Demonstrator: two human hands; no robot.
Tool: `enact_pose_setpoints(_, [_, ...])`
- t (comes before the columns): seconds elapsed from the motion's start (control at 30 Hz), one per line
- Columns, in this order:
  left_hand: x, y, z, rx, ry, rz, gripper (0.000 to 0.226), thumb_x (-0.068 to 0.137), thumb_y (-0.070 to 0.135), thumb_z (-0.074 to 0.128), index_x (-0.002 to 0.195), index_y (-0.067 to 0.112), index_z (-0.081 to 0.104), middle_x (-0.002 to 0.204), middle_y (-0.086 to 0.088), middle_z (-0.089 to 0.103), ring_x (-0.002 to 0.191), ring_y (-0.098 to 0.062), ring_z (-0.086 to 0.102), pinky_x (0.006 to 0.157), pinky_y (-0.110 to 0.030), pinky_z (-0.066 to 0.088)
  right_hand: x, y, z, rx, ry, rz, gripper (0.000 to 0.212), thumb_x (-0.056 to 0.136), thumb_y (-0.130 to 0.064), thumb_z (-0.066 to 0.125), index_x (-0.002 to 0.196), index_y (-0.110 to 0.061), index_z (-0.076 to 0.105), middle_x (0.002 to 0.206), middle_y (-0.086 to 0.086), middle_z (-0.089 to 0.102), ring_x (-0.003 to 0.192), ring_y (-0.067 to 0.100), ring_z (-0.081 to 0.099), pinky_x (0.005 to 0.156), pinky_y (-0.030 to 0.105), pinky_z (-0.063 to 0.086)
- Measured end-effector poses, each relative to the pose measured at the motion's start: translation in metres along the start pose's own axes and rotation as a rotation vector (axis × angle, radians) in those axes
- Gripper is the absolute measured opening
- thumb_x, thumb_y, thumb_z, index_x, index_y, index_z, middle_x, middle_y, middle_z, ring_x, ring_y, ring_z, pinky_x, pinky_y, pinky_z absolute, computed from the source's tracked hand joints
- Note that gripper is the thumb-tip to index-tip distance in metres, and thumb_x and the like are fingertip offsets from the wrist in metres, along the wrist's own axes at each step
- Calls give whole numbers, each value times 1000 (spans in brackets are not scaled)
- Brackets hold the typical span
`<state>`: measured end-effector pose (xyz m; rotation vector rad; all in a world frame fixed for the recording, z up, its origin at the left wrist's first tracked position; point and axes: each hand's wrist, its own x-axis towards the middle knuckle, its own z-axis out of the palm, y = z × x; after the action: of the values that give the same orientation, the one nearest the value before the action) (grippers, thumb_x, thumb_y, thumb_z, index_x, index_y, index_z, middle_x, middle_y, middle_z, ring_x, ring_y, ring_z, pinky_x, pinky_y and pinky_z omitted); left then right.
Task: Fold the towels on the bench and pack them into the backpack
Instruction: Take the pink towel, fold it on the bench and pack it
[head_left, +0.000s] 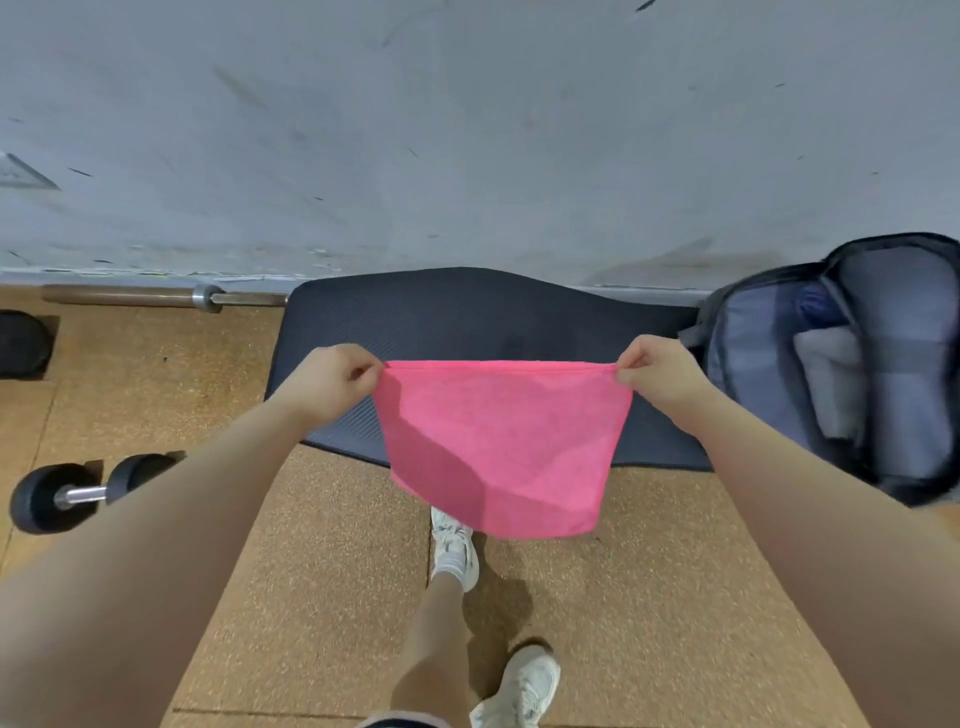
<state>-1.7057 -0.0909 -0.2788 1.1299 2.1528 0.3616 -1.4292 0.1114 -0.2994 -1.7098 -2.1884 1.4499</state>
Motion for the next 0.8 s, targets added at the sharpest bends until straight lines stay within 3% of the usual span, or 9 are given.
enact_pose_setpoints(0.1, [57, -12, 13, -5, 55, 54, 20, 91, 3, 48, 98, -3, 66, 97, -10, 63, 85, -17, 52, 71, -20, 33, 52, 9, 21, -148, 69, 38, 14, 79, 1, 57, 73, -11, 56, 76, 0, 56, 76, 16, 51, 66, 24, 37])
enact_pose_setpoints(0.23, [134, -33, 29, -11, 40, 96, 19, 92, 5, 50, 103, 1, 65, 104, -13, 65, 94, -24, 57, 73, -17, 32, 118, 11, 35, -248, 85, 65, 5, 81, -4, 57, 81, -9, 58, 81, 2, 57, 79, 16, 49, 58, 23, 34])
enact_pose_setpoints(0.37, [197, -39, 36, -30, 101, 58, 20, 93, 9, 50, 109, 5, 60, 100, -9, 64, 86, -20, 53, 73, -21, 33, 172, 6, 40, -236, 157, 87, 12, 78, 2, 51, 84, -3, 60, 81, 4, 56, 78, 17, 48, 67, 25, 34])
enact_pose_setpoints(0.57, [261, -43, 43, 9, 136, -21, 24, 95, 15, 46, 113, 9, 61, 107, -14, 65, 98, -30, 57, 79, -29, 39, 229, 6, 43, -173, 180, 102, 26, 81, 1, 53, 105, -5, 61, 93, 5, 58, 91, 20, 53, 80, 25, 39])
enact_pose_setpoints(0.7, [279, -49, 52, 40, 147, -42, 26, 96, 16, 44, 117, 8, 57, 111, -16, 65, 101, -34, 57, 83, -36, 43, 247, 9, 52, -247, 217, 86, 25, 84, -2, 50, 103, -5, 66, 104, 13, 66, 99, 25, 58, 79, 22, 38])
enact_pose_setpoints(0.8, [274, -47, 60, -64, 200, -119, 36, 95, 16, 44, 130, 7, 43, 116, -16, 62, 106, -34, 55, 85, -37, 43, 243, 8, 61, -325, 320, 99, 29, 88, -5, 46, 114, -3, 58, 120, 20, 54, 110, 34, 50, 89, 33, 39])
